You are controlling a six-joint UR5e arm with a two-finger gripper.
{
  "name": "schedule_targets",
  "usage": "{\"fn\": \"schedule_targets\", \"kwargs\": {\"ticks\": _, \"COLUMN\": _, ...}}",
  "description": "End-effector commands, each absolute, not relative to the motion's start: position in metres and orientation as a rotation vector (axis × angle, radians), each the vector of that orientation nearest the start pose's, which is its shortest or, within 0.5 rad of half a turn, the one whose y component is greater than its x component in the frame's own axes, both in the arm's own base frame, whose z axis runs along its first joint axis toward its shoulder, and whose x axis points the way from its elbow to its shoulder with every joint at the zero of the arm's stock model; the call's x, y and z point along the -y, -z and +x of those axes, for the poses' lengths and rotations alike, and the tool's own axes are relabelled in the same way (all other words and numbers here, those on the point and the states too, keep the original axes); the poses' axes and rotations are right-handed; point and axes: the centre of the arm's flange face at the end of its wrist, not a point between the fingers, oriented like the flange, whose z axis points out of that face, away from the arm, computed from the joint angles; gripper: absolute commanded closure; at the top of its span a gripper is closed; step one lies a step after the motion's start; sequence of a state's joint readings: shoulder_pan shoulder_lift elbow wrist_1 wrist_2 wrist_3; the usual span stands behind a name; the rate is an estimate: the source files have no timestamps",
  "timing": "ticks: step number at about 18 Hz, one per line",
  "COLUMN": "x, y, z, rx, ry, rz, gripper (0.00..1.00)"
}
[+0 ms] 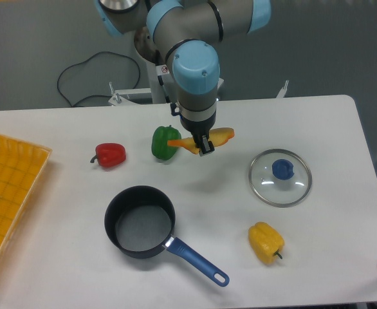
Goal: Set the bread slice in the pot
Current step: 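Hold the yellow bread slice in the gripper above the green pepper, then carry the held bread slice toward the dark blue saucepan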
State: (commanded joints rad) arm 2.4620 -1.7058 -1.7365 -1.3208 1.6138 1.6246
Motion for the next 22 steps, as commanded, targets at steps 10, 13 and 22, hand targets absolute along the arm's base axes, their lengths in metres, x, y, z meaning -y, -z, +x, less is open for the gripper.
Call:
{"fn": "schedule_targets", "kwargs": {"ticks": 10, "x": -0.433, "y": -0.367, "z": -0.329, "rx": -1.103, "ry": 0.043, "rz": -2.999, "gripper": 1.0}}
{"fn": "schedule_targets", "kwargs": {"ticks": 13, "x": -0.434, "y": -0.367, "z": -0.329, "rx": -1.101, "ry": 0.043, "rz": -3.0, "gripper": 1.0}}
{"fn": "schedule_targets", "kwargs": {"ticks": 22, "x": -0.455, "y": -0.374, "z": -0.325, "rx": -0.903, "ry": 0.003, "rz": -3.059, "gripper": 1.0}}
